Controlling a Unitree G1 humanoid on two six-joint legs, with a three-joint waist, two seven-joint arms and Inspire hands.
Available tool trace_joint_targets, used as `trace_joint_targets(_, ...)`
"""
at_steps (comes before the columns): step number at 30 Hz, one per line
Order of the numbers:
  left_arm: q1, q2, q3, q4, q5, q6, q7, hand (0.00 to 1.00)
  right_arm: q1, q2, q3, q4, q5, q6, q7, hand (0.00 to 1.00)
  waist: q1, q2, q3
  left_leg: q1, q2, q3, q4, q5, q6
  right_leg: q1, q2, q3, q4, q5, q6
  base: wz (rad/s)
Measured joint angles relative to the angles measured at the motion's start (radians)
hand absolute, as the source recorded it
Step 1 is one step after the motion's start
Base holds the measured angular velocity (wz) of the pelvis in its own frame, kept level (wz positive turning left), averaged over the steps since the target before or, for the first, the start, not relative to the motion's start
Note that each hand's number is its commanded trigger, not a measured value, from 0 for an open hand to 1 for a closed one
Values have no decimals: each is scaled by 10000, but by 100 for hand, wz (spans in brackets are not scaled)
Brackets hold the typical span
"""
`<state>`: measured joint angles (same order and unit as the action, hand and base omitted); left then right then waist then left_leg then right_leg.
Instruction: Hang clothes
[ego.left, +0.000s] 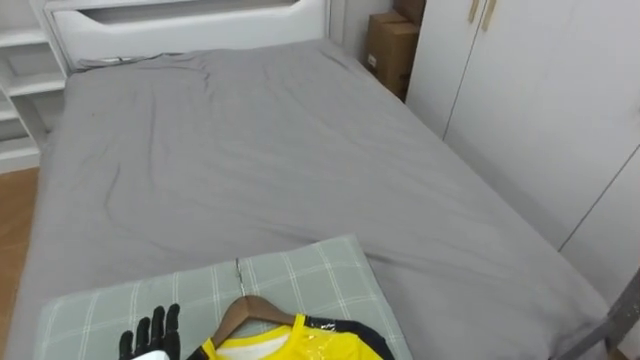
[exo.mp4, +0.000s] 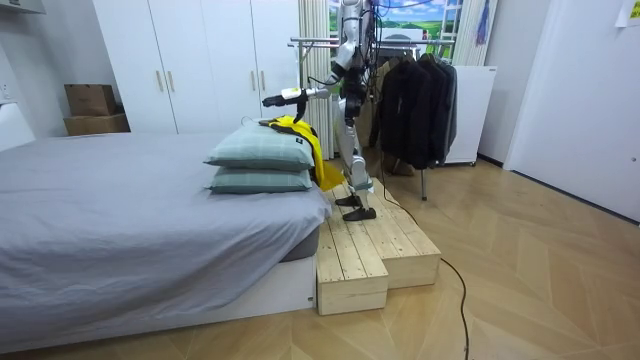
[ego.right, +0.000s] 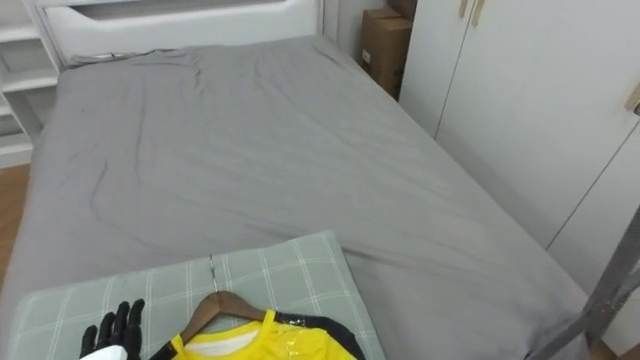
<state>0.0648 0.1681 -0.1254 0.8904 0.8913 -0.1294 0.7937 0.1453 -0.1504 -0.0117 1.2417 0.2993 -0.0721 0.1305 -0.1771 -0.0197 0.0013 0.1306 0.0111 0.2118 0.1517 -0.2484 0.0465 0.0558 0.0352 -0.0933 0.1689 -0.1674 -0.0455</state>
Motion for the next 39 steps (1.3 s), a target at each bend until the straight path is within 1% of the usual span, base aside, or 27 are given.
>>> trace_joint_targets(2, -248, 1, -7, 22, -154, 15, -47, 0, -78, -2, 79, 1, 203, -3, 55, 0, -143, 26, 6, -89, -3, 12, 10, 9, 14, -72, -5, -2, -26, 60, -1, -4)
trace_joint_targets(3, -308, 1, -6, 23, -158, 24, -59, 0, -62, -1, 117, 2, 255, -3, 58, 0, -157, 25, 2, -89, -2, 16, 11, 9, 14, -71, -4, -1, -26, 61, -1, 0)
trace_joint_targets(5, -638, 2, -3, 23, -214, 93, -221, 0, -47, -1, 140, 6, 379, -2, 113, 0, -214, 59, -2, -119, 0, 34, 13, 9, 15, -103, -2, 13, -24, 66, 1, 0)
trace_joint_targets(6, -724, 1, -2, 23, -268, 96, -224, 0, -57, -1, 142, 0, 415, -4, 128, 0, -220, 71, -15, -159, -2, 43, 14, 9, 15, -152, -5, 20, -7, 70, 3, -6)
trace_joint_targets(7, -909, 7, -12, 36, -369, 105, -231, 0, -99, -12, 186, -1, 533, -10, 136, 0, -232, 90, -11, -237, -1, 74, 31, 14, 22, -253, -1, 58, 17, 84, 5, -6)
trace_joint_targets(8, -1095, 9, -11, 56, -381, 138, -302, 0, -134, -26, 203, 7, 537, -10, 139, 0, -262, 116, -32, -375, 4, 75, 90, 15, 23, -374, -3, 62, 19, 111, 9, -5)
trace_joint_targets(10, -1315, 46, -15, 80, -398, 165, -491, 0, -217, -33, 244, 44, 581, -6, 142, 0, -341, 133, -21, -536, 11, 69, 143, 15, 24, -498, -4, 53, 14, 139, 4, 0)
trace_joint_targets(11, -1447, 76, -98, 91, -593, 186, -619, 0, -321, -32, 290, 129, 696, 9, 144, 0, -396, 137, -16, -611, 12, 70, 147, 17, 26, -577, -4, 50, 14, 145, 2, 0)
trace_joint_targets(15, -1707, 55, -180, 230, -814, 199, -826, 0, -466, -26, 312, 491, 910, 95, 164, 0, -471, 146, -5, -711, 25, 69, 154, 20, 27, -673, 1, 29, 12, 147, 1, 0)
trace_joint_targets(17, -1910, 27, -178, 557, -1173, 267, -1046, 0, -470, -26, 357, 520, 1030, 94, 178, 0, -482, 146, -2, -756, 35, 71, 154, 21, 26, -753, 11, 25, 9, 147, 0, 0)
trace_joint_targets(19, -1933, 19, -188, 584, -1396, 368, -1096, 0, -472, -27, 418, 519, 1184, 94, 183, 0, -545, 136, 3, -867, 38, 66, 163, 26, 20, -847, 7, 18, 14, 153, -10, 2)
trace_joint_targets(20, -1969, 13, -187, 698, -1544, 380, -1100, 0, -467, -29, 489, 522, 1304, 96, 186, 0, -587, 118, 21, -902, 39, 64, 161, 40, 24, -873, 1, -1, 14, 153, -10, 4)
trace_joint_targets(22, -1989, 15, -179, 886, -1652, 451, -1160, 0, -467, -31, 576, 521, 1371, 102, 178, 0, -605, 118, 21, -1004, 40, 62, 162, 41, 24, -936, 1, -4, 15, 153, -10, 0)
trace_joint_targets(25, -2016, 5, -190, 997, -2112, 536, -1315, 0, -474, -25, 700, 511, 1613, 102, 155, 0, -630, 101, 31, -1062, 43, 56, 163, 41, 25, -989, 2, -4, 14, 153, -10, 0)
trace_joint_targets(29, -2305, 11, -161, 1327, -2695, 585, -1393, 0, -476, -21, 731, 460, 1678, 151, 158, 0, -630, 86, 45, -1131, 42, 81, 161, 42, 25, -1114, 1, 26, 25, 153, -11, 0)
trace_joint_targets(33, -2341, 7, -171, 1339, -2716, 587, -1476, 0, -480, -21, 739, 442, 1680, 302, 157, 0, -652, 64, 58, -1200, 45, 83, 157, 42, 25, -1141, 6, 28, 20, 153, -10, 0)
trace_joint_targets(39, -2435, 10, -154, 1548, -2750, 587, -1565, 0, -503, -19, 763, 390, 1662, 401, 184, 0, -597, -36, 111, -1190, 49, 120, 151, 42, 25, -1148, 10, 28, 21, 153, -10, 0)
